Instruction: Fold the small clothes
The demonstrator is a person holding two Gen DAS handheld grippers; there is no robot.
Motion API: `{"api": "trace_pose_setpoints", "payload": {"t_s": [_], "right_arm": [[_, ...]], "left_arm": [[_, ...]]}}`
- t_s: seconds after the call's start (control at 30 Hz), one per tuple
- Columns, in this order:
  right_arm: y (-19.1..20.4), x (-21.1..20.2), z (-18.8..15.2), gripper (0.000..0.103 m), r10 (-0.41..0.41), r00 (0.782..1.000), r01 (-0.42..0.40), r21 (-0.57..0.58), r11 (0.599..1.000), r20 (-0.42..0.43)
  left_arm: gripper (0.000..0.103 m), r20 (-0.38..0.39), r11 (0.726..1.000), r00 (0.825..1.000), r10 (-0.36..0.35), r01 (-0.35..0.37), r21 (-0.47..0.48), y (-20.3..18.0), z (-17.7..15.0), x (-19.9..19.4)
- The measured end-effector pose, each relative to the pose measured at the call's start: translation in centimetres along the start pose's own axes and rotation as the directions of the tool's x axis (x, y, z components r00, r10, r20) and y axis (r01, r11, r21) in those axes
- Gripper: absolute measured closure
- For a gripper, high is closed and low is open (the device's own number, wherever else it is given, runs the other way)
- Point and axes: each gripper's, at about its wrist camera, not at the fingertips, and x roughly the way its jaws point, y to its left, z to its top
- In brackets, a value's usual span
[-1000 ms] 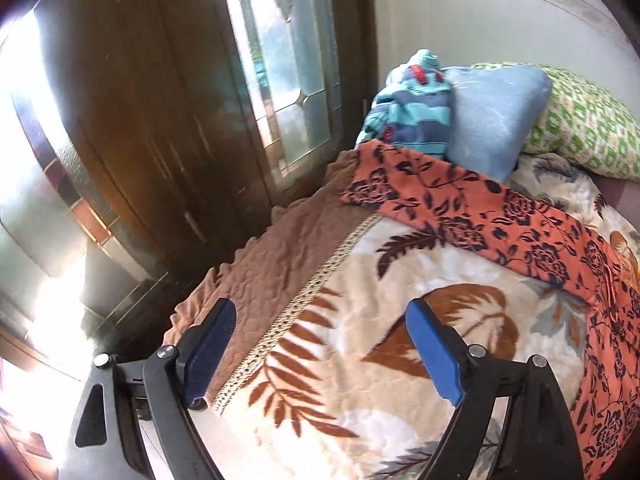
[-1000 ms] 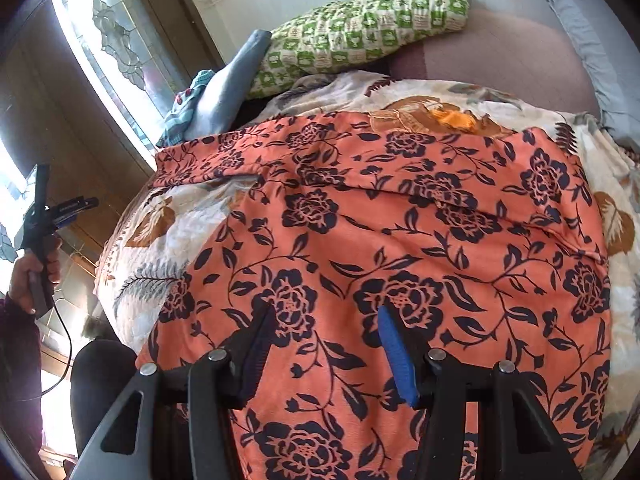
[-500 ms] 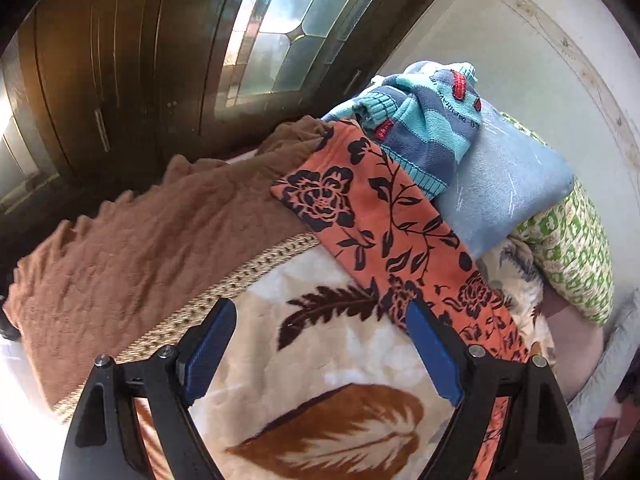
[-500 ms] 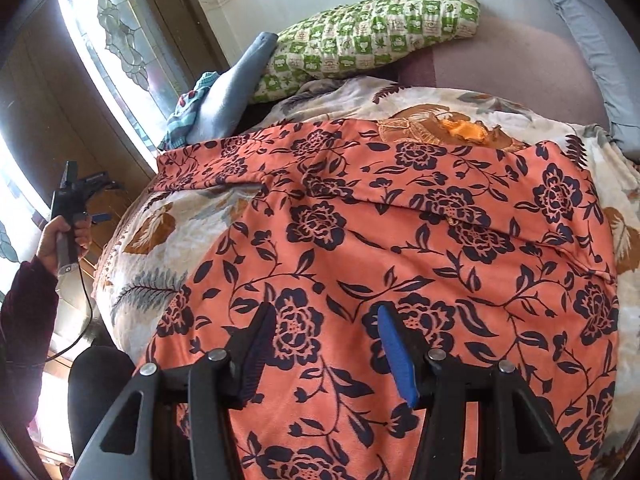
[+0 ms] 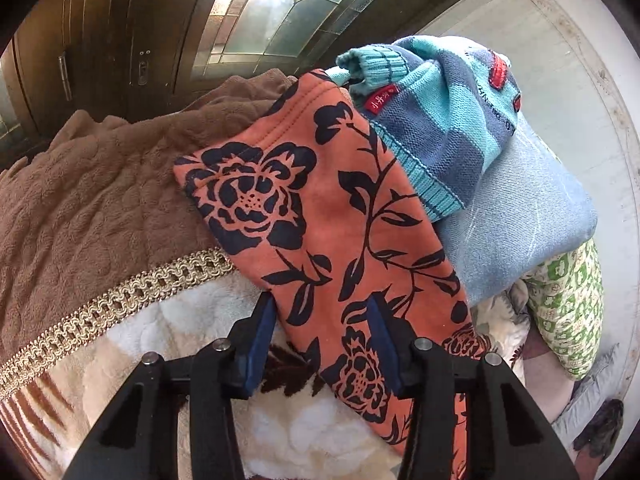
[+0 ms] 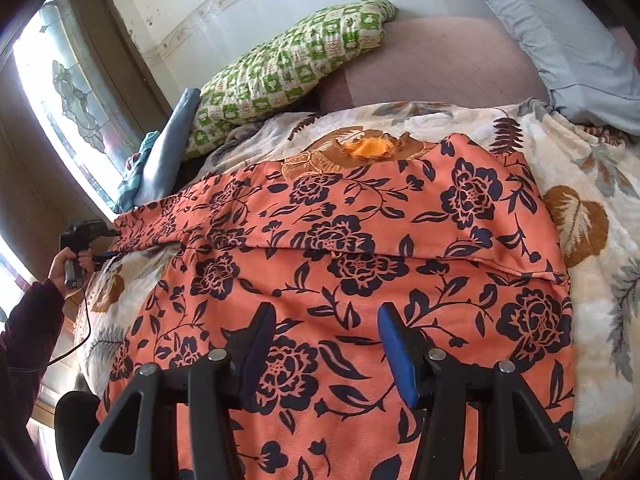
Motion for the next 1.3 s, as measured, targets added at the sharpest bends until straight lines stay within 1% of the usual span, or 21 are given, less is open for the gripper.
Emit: {"api": "trace_pose_setpoints", "payload": {"t_s": [0.03,0.1,0.13,0.17,0.23,0.3,0.33,0.4,0.47,0.53,0.6,0.7,0.77,0.87,0.97,1.03,1.13,1.23,1.3], "right_arm": [[-0.1,0.2,0.0,0.046,-0.001,1.0,0.001,-0.003,1.0,0.0],[0.0,0.3,0.1,0.046,0.0,1.0,0.0,-0.016,1.0,0.007],[0.1,0.3,0.2,0.046,0.005,1.0,-0.004,-0.022,1.0,0.013],[0.1,0.3,0.3,0.046,0.005,1.0,-0.004,-0.028,1.0,0.019],[0.2,0.4,0.3,0.046,-0.004,1.0,0.005,-0.035,0.999,0.024],[0.1,0.6,0.4,0.046,-0.015,0.999,0.016,-0.033,0.999,0.03],[0.1,0.6,0.4,0.046,-0.022,0.999,0.023,-0.032,0.999,0.036],[-0.1,0.5,0.4,0.047,-0.031,0.998,0.033,-0.027,0.999,0.049],[-0.6,0.5,0.7,0.048,-0.035,0.998,0.035,-0.005,0.999,0.06],[-1.2,0.4,1.0,0.048,-0.027,0.997,0.025,0.025,0.999,0.069],[-2.0,0.3,1.3,0.048,-0.031,0.996,0.027,0.053,0.998,0.079],[-4.0,0.2,2.0,0.048,-0.048,0.995,0.036,0.129,0.991,0.091],[-5.7,0.0,2.6,0.048,-0.056,0.993,0.036,0.187,0.982,0.1],[-8.4,-0.3,3.5,0.048,-0.057,0.992,0.027,0.254,0.967,0.112],[-11.3,-1.0,4.1,0.048,-0.062,0.989,0.014,0.333,0.943,0.133],[-13.4,-1.9,4.3,0.048,-0.068,0.985,0.002,0.392,0.92,0.156],[-15.8,-3.3,4.4,0.048,-0.094,0.977,-0.003,0.448,0.894,0.193],[-17.2,-4.4,4.4,0.048,-0.107,0.971,-0.005,0.465,0.885,0.215],[-17.9,-5.1,4.3,0.048,-0.108,0.968,-0.013,0.473,0.881,0.228]], "left_arm": [[0.058,0.01,1.0,1.0,0.007,-0.008,0.004,-0.3,0.0,0.2],[0.068,0.039,1.0,0.999,0.009,-0.009,-0.004,-0.9,0.0,0.4],[0.076,0.052,1.0,0.999,0.008,-0.008,-0.007,-1.1,0.0,0.6],[0.082,0.06,1.0,0.998,0.016,-0.015,-0.005,-1.4,-0.1,0.8],[0.085,0.076,0.999,0.997,0.033,-0.033,-0.004,-1.7,-0.6,1.3],[0.089,0.096,0.999,0.995,0.034,-0.033,-0.014,-2.2,-0.7,1.3],[0.093,0.102,0.999,0.994,0.035,-0.033,-0.016,-2.4,-0.8,1.3],[0.094,0.125,0.999,0.992,0.033,-0.032,-0.012,-2.8,-1.3,0.8],[0.095,0.156,0.999,0.988,0.016,-0.02,0.026,-3.2,-2.0,-1.0],[0.095,0.177,0.997,0.984,-0.007,-0.007,0.077,-4.8,-2.7,-2.7],[0.095,0.187,0.992,0.981,-0.045,0.022,0.123,-6.7,-3.3,-4.5],[0.095,0.204,0.974,0.974,-0.097,0.051,0.219,-10.6,-5.0,-7.4],[0.095,0.207,0.955,0.968,-0.14,0.076,0.288,-13.6,-6.4,-9.3],[0.095,0.206,0.913,0.956,-0.209,0.114,0.393,-18.0,-9.1,-11.8],[0.095,0.188,0.852,0.94,-0.284,0.157,0.5,-22.1,-12.2,-14.0],[0.095,0.167,0.802,0.935,-0.313,0.166,0.575,-25.1,-15.0,-15.1],[0.095,0.101,0.714,0.925,-0.366,0.21,0.668,-29.6,-20.6,-15.4],[0.095,-0.002,0.632,0.919,-0.395,0.273,0.725,-33.1,-27.3,-14.2],[0.095,-0.076,0.573,0.915,-0.395,0.31,0.759,-35.0,-32.2,-12.5]]}}
